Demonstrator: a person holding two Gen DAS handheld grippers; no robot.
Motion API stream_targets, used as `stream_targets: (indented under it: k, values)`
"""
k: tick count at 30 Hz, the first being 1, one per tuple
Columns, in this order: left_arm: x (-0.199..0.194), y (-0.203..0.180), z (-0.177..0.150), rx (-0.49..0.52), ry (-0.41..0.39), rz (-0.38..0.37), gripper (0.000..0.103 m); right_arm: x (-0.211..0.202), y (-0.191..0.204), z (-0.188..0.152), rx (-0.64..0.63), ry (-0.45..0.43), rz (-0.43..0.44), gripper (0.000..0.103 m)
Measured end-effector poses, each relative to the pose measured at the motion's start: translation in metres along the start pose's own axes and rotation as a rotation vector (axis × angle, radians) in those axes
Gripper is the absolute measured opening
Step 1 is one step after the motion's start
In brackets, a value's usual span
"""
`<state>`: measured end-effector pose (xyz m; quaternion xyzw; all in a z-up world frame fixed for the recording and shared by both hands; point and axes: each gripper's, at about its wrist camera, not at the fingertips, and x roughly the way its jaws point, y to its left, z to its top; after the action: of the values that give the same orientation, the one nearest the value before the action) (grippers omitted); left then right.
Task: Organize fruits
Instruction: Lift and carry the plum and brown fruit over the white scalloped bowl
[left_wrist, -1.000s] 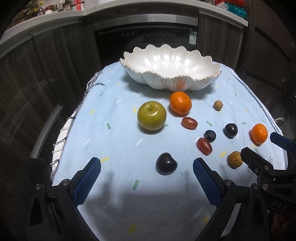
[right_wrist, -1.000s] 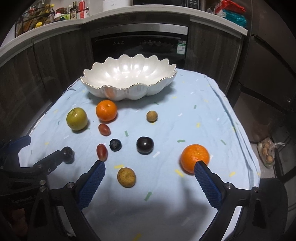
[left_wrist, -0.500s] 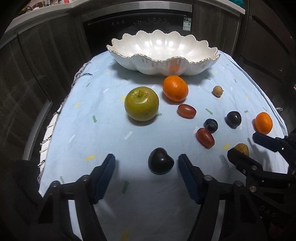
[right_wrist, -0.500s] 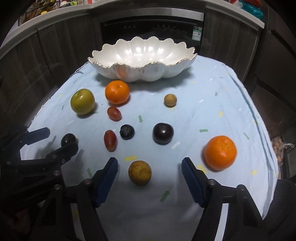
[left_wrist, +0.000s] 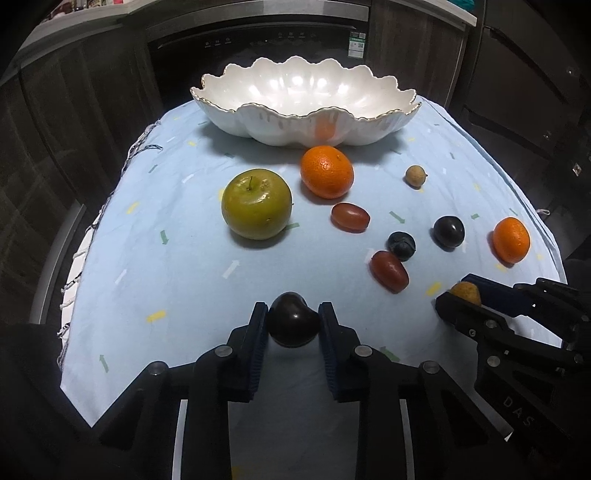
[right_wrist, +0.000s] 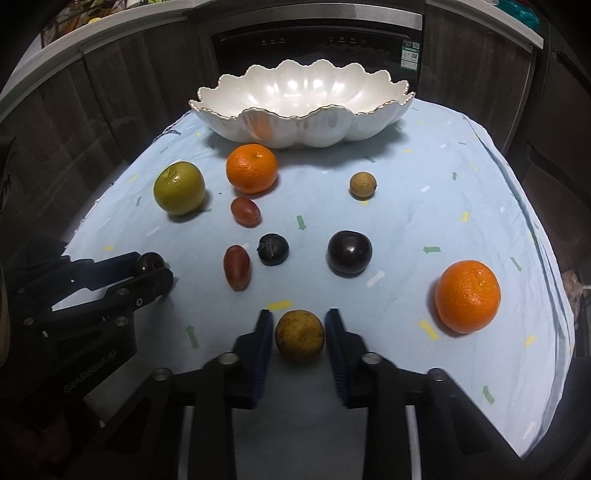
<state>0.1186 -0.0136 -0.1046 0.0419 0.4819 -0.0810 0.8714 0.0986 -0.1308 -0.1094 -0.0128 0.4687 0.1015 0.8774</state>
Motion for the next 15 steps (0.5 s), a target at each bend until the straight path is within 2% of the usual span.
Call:
stream_targets:
  k: [15]
  values:
    - [-0.008, 0.002, 0.001, -0.018, -0.025, -0.009, 0.028, -0.011, 0.0, 0.003, 0.006, -0.034, 0.006, 0.027]
